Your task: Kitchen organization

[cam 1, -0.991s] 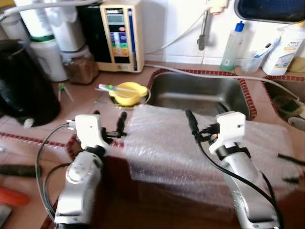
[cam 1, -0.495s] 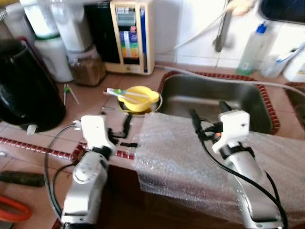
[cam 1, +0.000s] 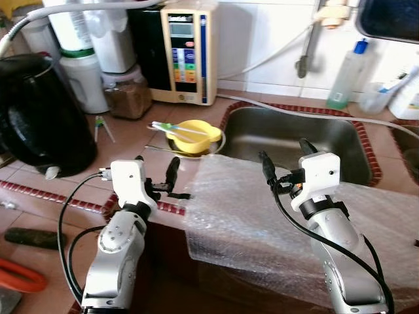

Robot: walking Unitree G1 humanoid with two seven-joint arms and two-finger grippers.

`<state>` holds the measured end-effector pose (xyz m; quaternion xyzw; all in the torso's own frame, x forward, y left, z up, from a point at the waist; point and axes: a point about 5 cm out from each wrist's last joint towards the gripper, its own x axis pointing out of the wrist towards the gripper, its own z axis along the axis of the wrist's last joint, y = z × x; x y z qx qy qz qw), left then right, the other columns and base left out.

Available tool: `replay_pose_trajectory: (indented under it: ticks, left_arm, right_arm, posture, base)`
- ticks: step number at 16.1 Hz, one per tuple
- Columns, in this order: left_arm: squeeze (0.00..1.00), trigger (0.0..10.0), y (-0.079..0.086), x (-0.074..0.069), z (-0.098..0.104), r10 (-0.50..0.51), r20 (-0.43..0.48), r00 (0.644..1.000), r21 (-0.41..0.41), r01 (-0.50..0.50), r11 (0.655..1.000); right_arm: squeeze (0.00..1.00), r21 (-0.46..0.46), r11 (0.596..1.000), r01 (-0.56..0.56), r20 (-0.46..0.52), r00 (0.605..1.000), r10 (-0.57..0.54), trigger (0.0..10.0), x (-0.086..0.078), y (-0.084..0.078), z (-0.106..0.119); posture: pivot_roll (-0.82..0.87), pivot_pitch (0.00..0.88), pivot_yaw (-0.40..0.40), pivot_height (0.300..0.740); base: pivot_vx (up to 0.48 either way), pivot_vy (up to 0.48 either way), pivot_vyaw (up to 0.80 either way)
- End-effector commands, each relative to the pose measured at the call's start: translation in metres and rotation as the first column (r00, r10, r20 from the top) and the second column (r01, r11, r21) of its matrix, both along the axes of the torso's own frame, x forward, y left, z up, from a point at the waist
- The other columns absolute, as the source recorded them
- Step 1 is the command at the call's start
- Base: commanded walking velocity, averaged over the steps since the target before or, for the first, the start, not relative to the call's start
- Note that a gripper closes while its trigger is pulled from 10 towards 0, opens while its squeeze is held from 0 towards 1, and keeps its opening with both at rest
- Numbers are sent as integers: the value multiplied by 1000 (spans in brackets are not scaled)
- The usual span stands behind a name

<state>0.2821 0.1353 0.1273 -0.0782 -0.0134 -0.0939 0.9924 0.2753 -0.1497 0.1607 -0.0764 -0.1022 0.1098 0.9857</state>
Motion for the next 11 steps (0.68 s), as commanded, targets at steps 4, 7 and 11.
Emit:
replay_pose_trajectory:
  ticks: [4, 7, 11]
  left_arm:
    - [0, 10000, 1, 0, -1, -8, -14, 1000, 10, 9, 1000]
    - [0, 10000, 2, -1, -3, -10, -22, 1000, 20, 10, 1000]
    - [0, 10000, 3, 0, -2, 3, -15, 1000, 13, -2, 1000]
  right_arm:
    - [0, -3, 1000, -4, 4, 1000, 4, 10000, 1, 2, 2]
    - [0, -6, 1000, -1, 4, 1000, 1, 10000, 1, 2, 1]
    - [0, -5, 1000, 12, 5, 1000, -12, 10000, 1, 0, 1]
  posture:
    - [-81, 0, 40, 740]
    - [-81, 0, 40, 740]
    - [-80, 0, 48, 740]
  base:
    - [0, -367, 0]
    - [0, -384, 0]
    - [0, -329, 0]
